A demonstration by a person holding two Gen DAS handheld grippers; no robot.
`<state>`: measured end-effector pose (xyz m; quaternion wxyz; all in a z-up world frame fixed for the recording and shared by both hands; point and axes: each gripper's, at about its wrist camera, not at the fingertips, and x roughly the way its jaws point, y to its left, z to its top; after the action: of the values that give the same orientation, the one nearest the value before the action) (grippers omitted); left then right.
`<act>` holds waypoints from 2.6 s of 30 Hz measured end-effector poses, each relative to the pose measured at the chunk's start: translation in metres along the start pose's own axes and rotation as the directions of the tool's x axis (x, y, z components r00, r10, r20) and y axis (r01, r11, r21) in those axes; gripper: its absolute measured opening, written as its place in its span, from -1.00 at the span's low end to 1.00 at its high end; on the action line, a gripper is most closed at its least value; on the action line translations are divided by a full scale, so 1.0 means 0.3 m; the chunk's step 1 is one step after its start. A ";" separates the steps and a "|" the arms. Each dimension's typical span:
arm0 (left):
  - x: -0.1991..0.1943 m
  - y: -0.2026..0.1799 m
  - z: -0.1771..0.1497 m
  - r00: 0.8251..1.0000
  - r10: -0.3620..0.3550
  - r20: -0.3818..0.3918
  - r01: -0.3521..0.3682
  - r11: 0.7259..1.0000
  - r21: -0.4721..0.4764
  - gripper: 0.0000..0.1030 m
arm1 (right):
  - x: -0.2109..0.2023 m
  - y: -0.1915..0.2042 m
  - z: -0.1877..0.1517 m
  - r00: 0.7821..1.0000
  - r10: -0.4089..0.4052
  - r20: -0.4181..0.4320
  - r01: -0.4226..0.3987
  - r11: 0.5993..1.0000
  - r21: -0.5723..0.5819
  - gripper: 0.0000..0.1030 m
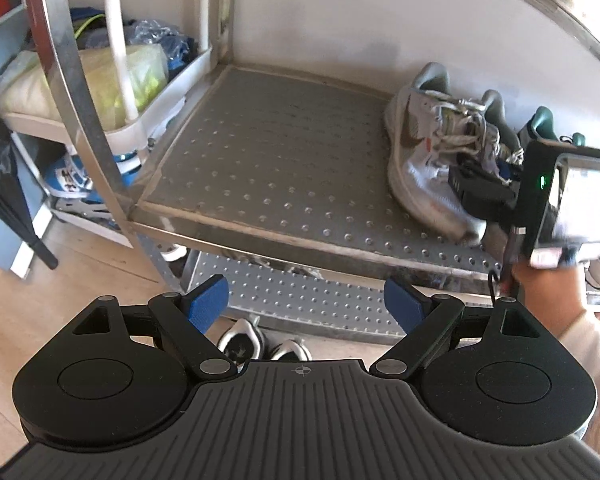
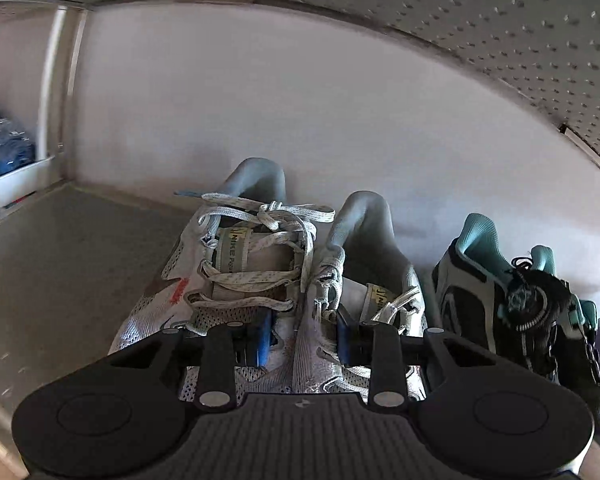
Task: Organize scattered shoes
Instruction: 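Push the white sneakers into line with the closed right tool, then lower the right tool to the white-and-black sneakers and grasp both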
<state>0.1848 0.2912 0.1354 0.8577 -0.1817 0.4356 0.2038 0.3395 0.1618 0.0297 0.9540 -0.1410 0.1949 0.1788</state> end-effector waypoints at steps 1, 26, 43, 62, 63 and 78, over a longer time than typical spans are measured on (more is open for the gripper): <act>0.000 0.001 0.001 1.000 0.001 0.000 -0.001 1.000 0.000 0.73 | 0.013 -0.006 0.005 1.000 -0.003 0.000 0.003 1.000 0.008 -0.38; -0.025 -0.020 -0.012 1.000 -0.030 0.000 0.030 0.999 0.011 0.73 | -0.267 -0.260 -0.119 0.916 0.246 -0.316 -0.163 0.950 0.266 -0.84; -0.034 0.099 0.004 1.000 0.026 -0.006 -0.026 1.000 -0.013 0.73 | -0.346 -0.141 -0.105 0.876 0.369 -0.311 -0.279 0.913 0.299 -0.43; -0.087 0.345 0.011 0.999 0.040 -0.012 -0.042 0.989 -0.142 0.73 | 0.064 0.468 -0.555 0.531 0.483 -0.696 -0.164 0.864 0.475 0.01; -0.086 0.350 0.011 0.999 0.042 -0.014 -0.044 0.989 -0.144 0.73 | 0.087 0.482 -0.574 0.531 0.473 -0.703 -0.149 0.869 0.472 0.11; -0.069 0.378 0.008 0.997 0.069 -0.018 -0.071 0.984 -0.166 0.73 | 0.034 0.518 -0.690 0.656 0.428 -0.622 -0.162 0.884 0.438 -0.57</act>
<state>0.1178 0.3848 0.1385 0.8294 -0.2383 0.4282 0.2683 0.2201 0.2339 -0.1888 0.7729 0.0049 0.5915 0.2294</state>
